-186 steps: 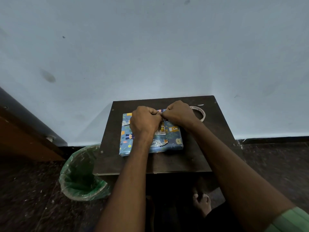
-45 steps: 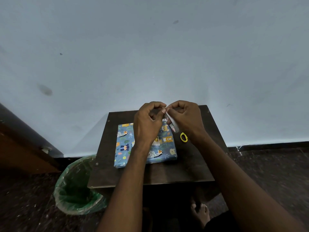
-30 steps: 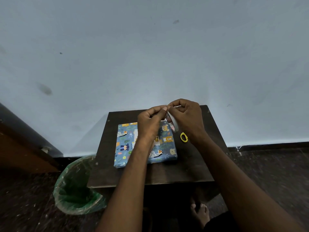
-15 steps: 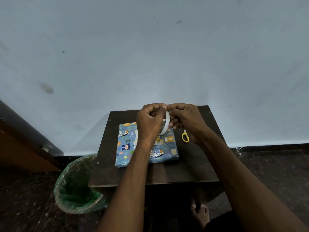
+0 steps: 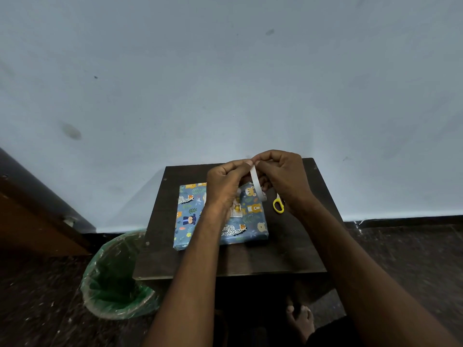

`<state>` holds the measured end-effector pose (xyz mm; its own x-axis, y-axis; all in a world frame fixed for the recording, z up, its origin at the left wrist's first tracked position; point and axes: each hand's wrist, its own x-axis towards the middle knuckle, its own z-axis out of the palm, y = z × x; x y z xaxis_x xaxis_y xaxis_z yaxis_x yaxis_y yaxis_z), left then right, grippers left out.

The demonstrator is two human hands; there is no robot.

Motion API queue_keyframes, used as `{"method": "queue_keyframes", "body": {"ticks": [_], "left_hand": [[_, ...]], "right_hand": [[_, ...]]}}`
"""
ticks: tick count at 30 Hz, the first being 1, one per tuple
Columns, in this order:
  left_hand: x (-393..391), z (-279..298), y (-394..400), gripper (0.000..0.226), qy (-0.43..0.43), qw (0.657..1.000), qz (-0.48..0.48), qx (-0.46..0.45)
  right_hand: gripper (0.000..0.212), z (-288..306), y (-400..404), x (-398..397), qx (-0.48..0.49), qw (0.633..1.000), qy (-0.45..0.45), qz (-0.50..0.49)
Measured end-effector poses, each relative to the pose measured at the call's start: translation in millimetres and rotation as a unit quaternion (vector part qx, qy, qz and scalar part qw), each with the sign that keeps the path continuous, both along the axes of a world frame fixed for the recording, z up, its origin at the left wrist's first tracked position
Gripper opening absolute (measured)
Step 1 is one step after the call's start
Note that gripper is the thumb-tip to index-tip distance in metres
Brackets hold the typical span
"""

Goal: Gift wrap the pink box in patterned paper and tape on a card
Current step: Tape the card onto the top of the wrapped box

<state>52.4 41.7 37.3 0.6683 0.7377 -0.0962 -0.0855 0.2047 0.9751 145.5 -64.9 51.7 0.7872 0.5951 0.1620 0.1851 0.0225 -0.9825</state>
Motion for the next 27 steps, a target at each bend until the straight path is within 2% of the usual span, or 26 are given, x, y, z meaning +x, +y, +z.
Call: {"method": "queue_keyframes", "body": {"ticks": [8, 13, 17, 20, 24, 27], "left_hand": [[-1.9, 0.7, -0.8, 0.001, 0.008, 0.995, 0.057, 0.077], [-0.8, -6.1, 4.8, 0.012, -0.007, 0.99, 0.081, 0.113], [1.3, -8.3, 7.4, 0.011, -0.018, 0.99, 0.08, 0.115], [2.5, -4.3, 6.1, 0.008, -0.033, 0.993, 0.069, 0.087], [1.6, 0.1, 1.6, 0.005, -0.042, 0.994, 0.053, 0.085], [1.7, -0.1, 1.6, 0.007, -0.059, 0.991, 0.072, 0.095]], "right_hand": [[0.013, -2.2, 0.3, 0.3, -0.007, 1.0, 0.019, 0.024], [0.014, -2.4, 0.2, 1.5, -0.006, 0.997, 0.065, 0.04], [0.016, 0.2, -3.3, 3.8, -0.02, 0.994, 0.085, 0.068], [0.027, 0.4, -6.6, 5.8, -0.047, 0.993, 0.048, 0.094], [0.009, -1.1, -9.4, 6.1, -0.045, 0.995, 0.004, 0.093], [0.014, -5.0, -7.0, 9.1, -0.071, 0.994, -0.048, 0.072]]}}
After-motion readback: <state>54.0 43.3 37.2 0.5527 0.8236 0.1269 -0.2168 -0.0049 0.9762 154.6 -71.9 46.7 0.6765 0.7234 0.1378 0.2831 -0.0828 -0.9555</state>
